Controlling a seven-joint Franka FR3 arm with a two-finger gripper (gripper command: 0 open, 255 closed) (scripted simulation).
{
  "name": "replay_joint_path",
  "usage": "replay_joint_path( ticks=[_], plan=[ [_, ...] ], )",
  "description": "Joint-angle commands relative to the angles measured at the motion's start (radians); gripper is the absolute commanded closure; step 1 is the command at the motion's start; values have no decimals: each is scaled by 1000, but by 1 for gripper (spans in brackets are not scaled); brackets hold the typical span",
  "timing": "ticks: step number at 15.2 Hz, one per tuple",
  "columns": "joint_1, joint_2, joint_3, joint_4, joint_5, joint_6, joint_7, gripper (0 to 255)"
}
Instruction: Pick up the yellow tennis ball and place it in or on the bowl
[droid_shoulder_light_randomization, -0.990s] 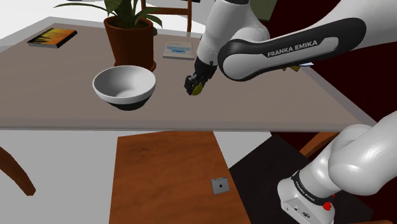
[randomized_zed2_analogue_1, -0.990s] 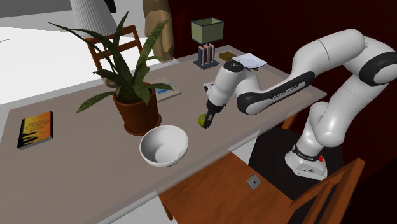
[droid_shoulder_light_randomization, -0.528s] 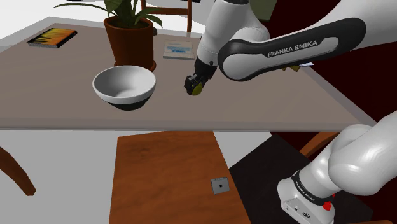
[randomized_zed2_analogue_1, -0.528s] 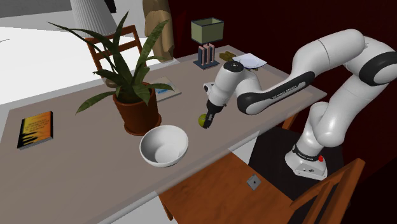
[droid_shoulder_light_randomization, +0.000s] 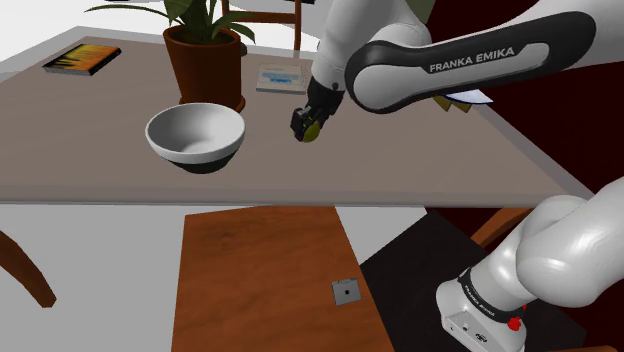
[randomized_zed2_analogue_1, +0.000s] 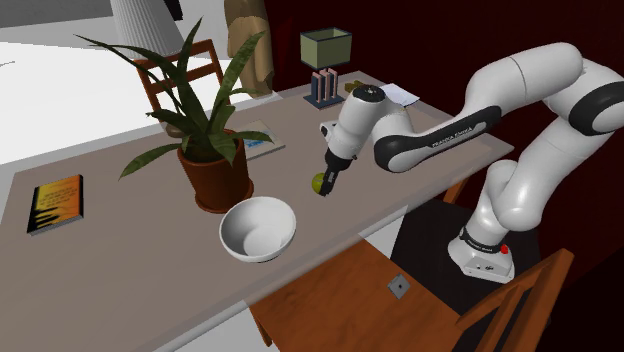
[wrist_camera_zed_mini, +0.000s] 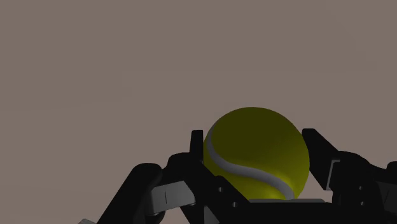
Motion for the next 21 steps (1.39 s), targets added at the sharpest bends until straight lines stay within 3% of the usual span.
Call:
replay_joint_path(
  ticks=[1, 21],
  plan=[
    [1, -7, -1, 20, 5, -27, -6, 255],
    [2, -39, -12, 258, 30, -294, -47, 255]
  ],
)
